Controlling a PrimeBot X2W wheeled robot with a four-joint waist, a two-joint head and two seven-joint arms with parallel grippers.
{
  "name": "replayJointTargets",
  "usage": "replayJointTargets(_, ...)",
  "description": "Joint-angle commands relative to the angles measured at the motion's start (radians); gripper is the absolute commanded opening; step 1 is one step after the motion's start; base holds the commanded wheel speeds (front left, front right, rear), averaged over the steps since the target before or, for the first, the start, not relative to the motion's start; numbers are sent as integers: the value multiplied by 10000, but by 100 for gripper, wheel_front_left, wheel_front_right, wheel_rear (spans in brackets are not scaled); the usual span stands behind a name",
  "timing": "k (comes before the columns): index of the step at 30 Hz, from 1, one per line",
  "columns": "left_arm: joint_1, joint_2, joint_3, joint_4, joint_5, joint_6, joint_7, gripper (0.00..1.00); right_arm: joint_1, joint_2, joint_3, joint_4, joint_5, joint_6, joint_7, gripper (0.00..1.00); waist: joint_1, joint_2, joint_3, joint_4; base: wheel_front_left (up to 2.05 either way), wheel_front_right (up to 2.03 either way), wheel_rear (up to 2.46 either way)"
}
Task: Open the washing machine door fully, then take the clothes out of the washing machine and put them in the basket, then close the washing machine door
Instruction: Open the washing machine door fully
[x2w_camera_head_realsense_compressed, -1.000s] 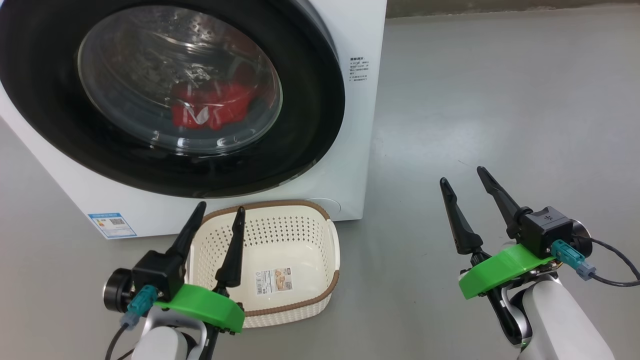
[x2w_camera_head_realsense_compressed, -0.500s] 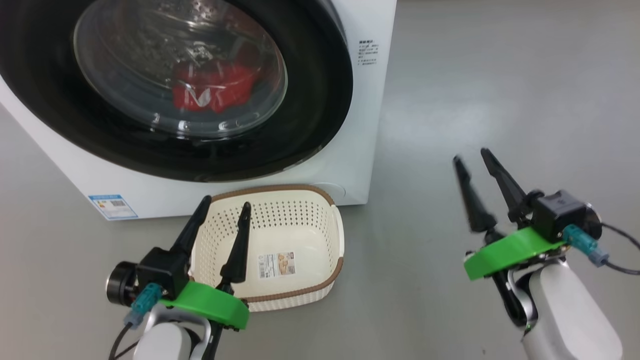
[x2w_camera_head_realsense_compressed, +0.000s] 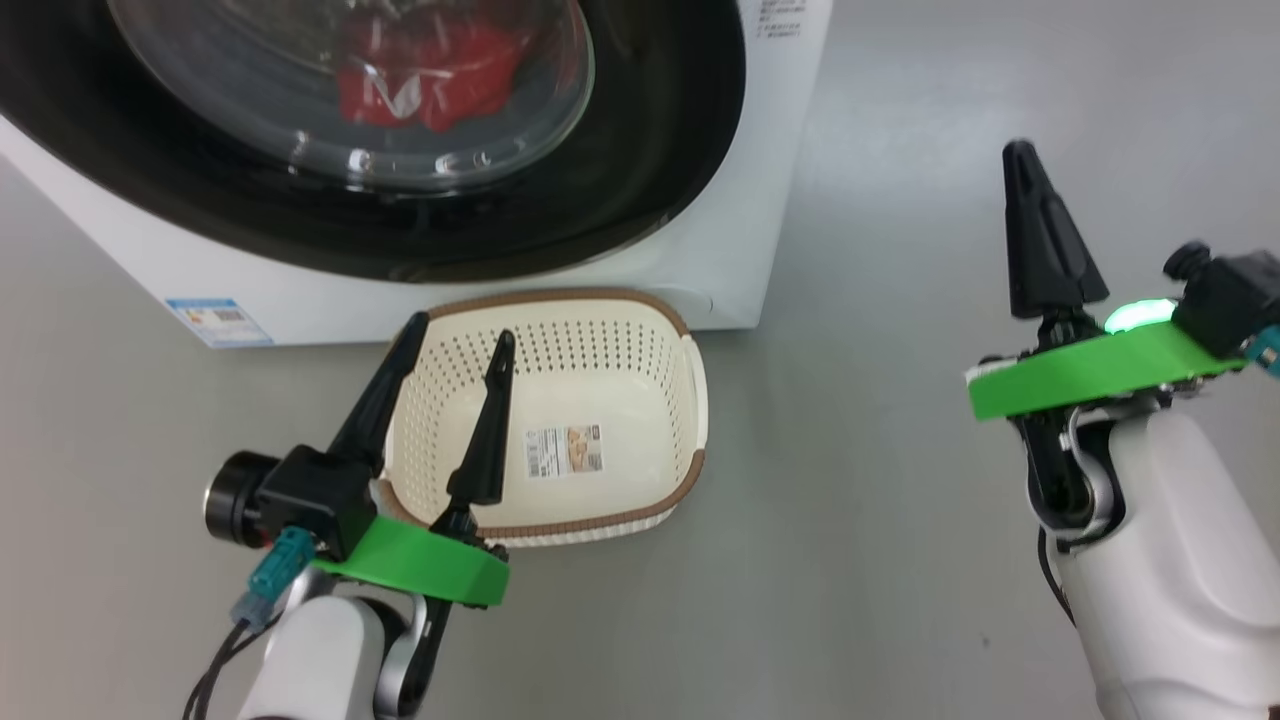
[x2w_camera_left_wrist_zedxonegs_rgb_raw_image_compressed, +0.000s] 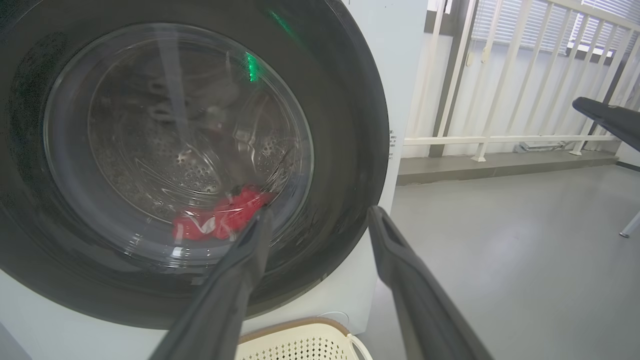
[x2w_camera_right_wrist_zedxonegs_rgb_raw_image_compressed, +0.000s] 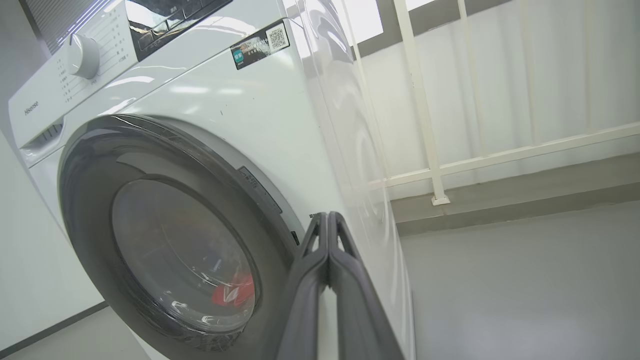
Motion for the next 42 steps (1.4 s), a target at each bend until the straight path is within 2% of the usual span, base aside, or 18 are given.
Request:
replayJointTargets(1,-317,173,247,-351,5,49,-91,100,-364,49,219,-249,350,-6,-63,0,0,0,483,195,0,0,0)
replayJointTargets(9,-589,173,48,-804,-17,59,-91,100,-1683,-127,764,126,2708,-6,211,0,0,0,1422,544,0,0,0)
replayJointTargets(22,-841,173,-162,-1210,159,94,-92,100,-3242,-1002,1293,-458,6922,-6,2603,0,0,0,2489,921,0,0,0)
replayJointTargets(34,-957,173,-399,-1402,157,113,-92,100,-4240,-1464,1464,-498,9046,-6,4416,0,0,0,3044,1111,0,0,0)
replayJointTargets(42,-1071,173,-558,-1604,159,52,-92,100,-4866,-1639,1219,-243,9839,-6,4898,0,0,0,3433,1286,0,0,0)
